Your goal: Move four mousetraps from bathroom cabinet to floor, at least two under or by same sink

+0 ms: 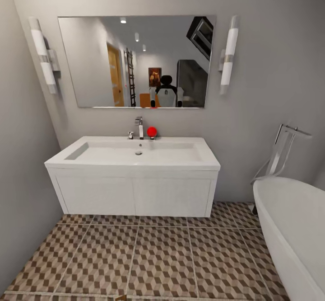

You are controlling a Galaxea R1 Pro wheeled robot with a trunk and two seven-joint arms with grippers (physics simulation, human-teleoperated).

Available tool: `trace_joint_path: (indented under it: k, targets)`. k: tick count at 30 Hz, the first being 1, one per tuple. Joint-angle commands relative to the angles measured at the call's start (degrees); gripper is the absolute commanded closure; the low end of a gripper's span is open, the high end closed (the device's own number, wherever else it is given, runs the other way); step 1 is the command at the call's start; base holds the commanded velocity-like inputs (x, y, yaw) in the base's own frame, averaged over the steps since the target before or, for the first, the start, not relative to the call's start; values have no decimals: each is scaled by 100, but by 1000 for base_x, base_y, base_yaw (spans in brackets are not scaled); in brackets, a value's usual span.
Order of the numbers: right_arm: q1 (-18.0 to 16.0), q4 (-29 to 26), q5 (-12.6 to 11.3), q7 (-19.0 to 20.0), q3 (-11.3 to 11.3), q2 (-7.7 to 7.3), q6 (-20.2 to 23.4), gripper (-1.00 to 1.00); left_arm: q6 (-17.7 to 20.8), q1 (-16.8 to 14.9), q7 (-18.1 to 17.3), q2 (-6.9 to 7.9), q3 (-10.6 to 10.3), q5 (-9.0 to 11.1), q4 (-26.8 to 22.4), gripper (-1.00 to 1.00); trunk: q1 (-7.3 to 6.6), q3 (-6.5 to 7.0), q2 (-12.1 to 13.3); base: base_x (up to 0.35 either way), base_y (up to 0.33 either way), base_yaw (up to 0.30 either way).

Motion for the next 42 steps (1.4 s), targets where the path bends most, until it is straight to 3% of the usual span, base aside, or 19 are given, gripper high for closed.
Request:
trace_joint_path:
  k: [1, 17, 21, 23, 27, 34, 42]
  targets:
    - [-8, 18, -5, -47, 36, 3, -28, 100, -18, -6, 4, 0, -45, 46, 6, 100, 22, -24, -45, 0, 0, 0]
    - [-8, -70, 51, -102, 56, 15, 65, 100, -22, -10, -39, 25, -31, 16, -62, 100, 374, -311, -686, 0, 0, 0]
    - [-8, -748, 58, -106, 54, 29, 645, 100, 126, -10, -43, 116, -28, 5, -386, 100, 461, -383, -847, 0, 0, 0]
    - [-8, -1436, 54, -118, 48, 35, 1161, 100, 467, -10, -37, 136, -29, -7, -794, 100, 505, -419, -927, 0, 0, 0]
    - [-8, -2189, 52, -137, 40, 43, 1726, 100, 1032, -10, 79, 146, -34, -19, -1416, 100, 593, -491, -1087, 0, 0, 0]
    - [3, -2552, 32, -151, 30, 69, 1915, 100, 1334, -10, 634, 166, -40, -49, -1895, 100, 747, -617, -1368, 0, 0, 0]
    - [10, -2513, 12, -165, 27, 89, 1774, 100, 1362, -10, 755, 181, -99, -94, -1905, 100, 923, -760, -1689, 0, 0, 0]
